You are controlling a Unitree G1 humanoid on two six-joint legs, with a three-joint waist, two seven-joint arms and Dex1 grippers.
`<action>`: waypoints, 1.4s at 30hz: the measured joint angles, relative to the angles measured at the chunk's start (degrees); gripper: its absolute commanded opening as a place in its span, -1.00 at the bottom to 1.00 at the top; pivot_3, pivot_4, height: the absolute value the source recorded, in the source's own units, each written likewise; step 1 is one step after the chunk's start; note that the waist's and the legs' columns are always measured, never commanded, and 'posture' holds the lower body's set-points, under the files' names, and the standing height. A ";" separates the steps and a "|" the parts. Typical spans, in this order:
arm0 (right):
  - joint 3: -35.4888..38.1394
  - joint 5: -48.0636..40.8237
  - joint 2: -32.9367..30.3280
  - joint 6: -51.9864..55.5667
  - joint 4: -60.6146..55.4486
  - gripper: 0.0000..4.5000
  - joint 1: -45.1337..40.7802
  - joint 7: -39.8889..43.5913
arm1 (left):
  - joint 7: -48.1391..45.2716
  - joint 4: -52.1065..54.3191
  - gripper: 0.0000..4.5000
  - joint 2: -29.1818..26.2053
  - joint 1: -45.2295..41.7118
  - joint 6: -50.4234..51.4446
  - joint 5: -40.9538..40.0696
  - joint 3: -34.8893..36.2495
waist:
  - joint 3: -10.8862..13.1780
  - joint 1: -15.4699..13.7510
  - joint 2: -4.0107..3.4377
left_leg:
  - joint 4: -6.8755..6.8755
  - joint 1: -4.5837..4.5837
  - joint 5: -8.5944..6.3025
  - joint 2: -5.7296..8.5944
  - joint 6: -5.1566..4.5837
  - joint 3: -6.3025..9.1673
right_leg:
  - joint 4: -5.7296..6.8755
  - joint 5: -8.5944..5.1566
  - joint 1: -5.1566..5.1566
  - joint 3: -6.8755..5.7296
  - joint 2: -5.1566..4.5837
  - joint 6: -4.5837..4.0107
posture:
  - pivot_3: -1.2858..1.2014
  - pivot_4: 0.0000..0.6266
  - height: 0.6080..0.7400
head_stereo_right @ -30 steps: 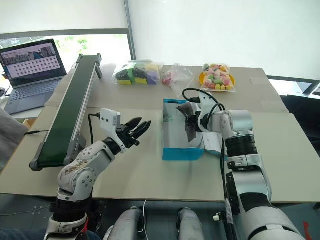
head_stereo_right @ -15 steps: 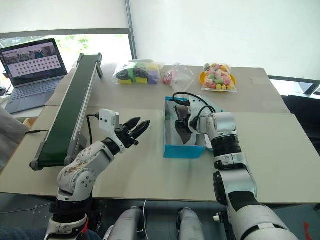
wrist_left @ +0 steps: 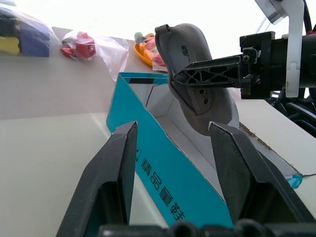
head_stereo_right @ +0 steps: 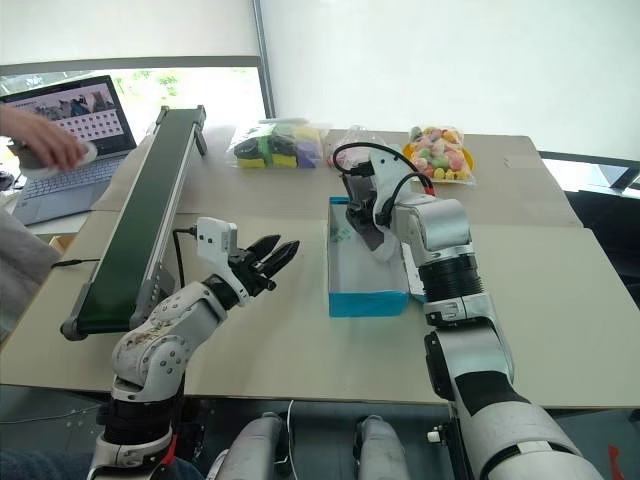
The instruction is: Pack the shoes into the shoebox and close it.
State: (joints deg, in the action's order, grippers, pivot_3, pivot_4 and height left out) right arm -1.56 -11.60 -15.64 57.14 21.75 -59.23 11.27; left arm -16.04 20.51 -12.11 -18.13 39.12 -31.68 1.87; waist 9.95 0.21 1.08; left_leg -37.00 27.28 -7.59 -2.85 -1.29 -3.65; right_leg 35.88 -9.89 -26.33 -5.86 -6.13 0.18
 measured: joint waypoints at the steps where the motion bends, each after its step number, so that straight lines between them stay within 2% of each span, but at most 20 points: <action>1: -0.02 0.18 -0.03 0.24 -0.15 0.69 0.26 0.01 | 0.00 0.00 0.08 -0.08 0.00 0.05 -0.01 0.09 | 0.00 -0.01 0.00 | 0.00 0.00 0.00 0.00 0.00 0.00 | 0.00 0.00 0.00 -0.01 0.00 0.00 | 0.03 -0.52 0.41; 10: 2.14 -0.92 0.41 10.76 -7.09 0.69 8.47 -0.30 | 0.27 1.33 0.08 -0.49 0.12 0.99 -0.07 1.02 | 0.00 -0.32 0.00 | 0.00 -0.01 -0.01 -0.01 0.01 0.00 | 0.03 0.00 0.00 0.00 0.00 0.00 | 0.03 -0.52 0.41; 11: 2.16 -0.80 0.50 11.08 -7.38 0.92 8.74 -0.65 | 0.34 1.34 0.08 -0.39 0.14 1.04 -0.10 1.04 | 0.00 -0.29 0.00 | 0.00 -0.03 -0.01 -0.01 0.02 0.00 | 0.05 0.00 0.01 0.00 0.00 0.00 | 0.03 -0.52 0.41; 12: 2.16 -0.70 0.49 11.09 -7.43 0.99 8.85 -0.85 | 0.37 1.37 0.08 -0.32 0.18 1.06 -0.12 1.04 | 0.00 -0.30 0.00 | -0.01 -0.04 -0.01 0.00 0.02 0.00 | 0.05 0.00 0.02 0.00 0.00 0.00 | 0.03 -0.52 0.41; 21: 0.11 2.39 -0.11 9.28 -7.46 0.99 8.12 -2.59 | 0.90 1.63 0.08 -0.18 0.56 1.27 -0.21 1.42 | 0.00 -0.41 0.00 | 0.00 -0.03 -0.01 0.00 0.02 -0.01 | 0.02 0.00 0.01 0.01 0.00 0.00 | 0.03 -0.52 0.41; 32: -0.71 4.20 0.13 6.23 -13.43 0.99 4.98 -2.62 | 0.99 1.62 0.08 -0.19 0.60 1.72 -0.31 1.94 | 0.00 -0.42 0.00 | 0.00 -0.03 -0.01 0.00 0.03 0.00 | 0.03 0.00 0.00 0.00 0.01 0.00 | 0.03 -0.52 0.41; 35: -0.79 4.59 -0.30 4.37 -15.55 0.99 3.68 -2.22 | 1.71 1.30 0.08 -0.36 0.49 1.11 -0.15 3.97 | 0.00 -0.41 0.00 | 0.00 -0.03 -0.02 -0.01 0.03 0.00 | 0.03 0.00 0.00 0.00 0.01 0.00 | 0.03 -0.52 0.41; 38: 0.30 3.36 -0.29 2.44 -16.42 0.99 3.59 -0.25 | 3.96 0.00 0.08 -1.43 -0.09 0.36 -0.06 9.66 | 0.00 -0.39 0.00 | 0.00 -0.04 -0.02 -0.01 0.03 0.01 | 0.03 0.00 0.00 -0.01 0.01 0.00 | 0.03 -0.52 0.41; 42: 1.35 -2.54 -0.57 -3.88 -23.28 0.99 6.88 9.65 | 7.95 -3.95 0.08 -5.14 0.27 -2.50 2.80 17.22 | 0.00 -0.11 0.00 | 0.02 -0.04 -0.01 -0.05 0.02 0.02 | 0.01 -0.01 0.00 -0.01 0.06 0.00 | 0.03 -0.52 0.41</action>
State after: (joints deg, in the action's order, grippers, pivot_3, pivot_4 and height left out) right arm -0.21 -14.14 -16.21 53.26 -1.53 -52.35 20.92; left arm -8.09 16.56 -17.25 -17.86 36.62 -28.87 19.09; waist 9.95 0.10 1.08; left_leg -36.97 27.25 -7.60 -2.90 -1.27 -3.63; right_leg 35.88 -9.91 -26.33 -5.87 -6.07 0.17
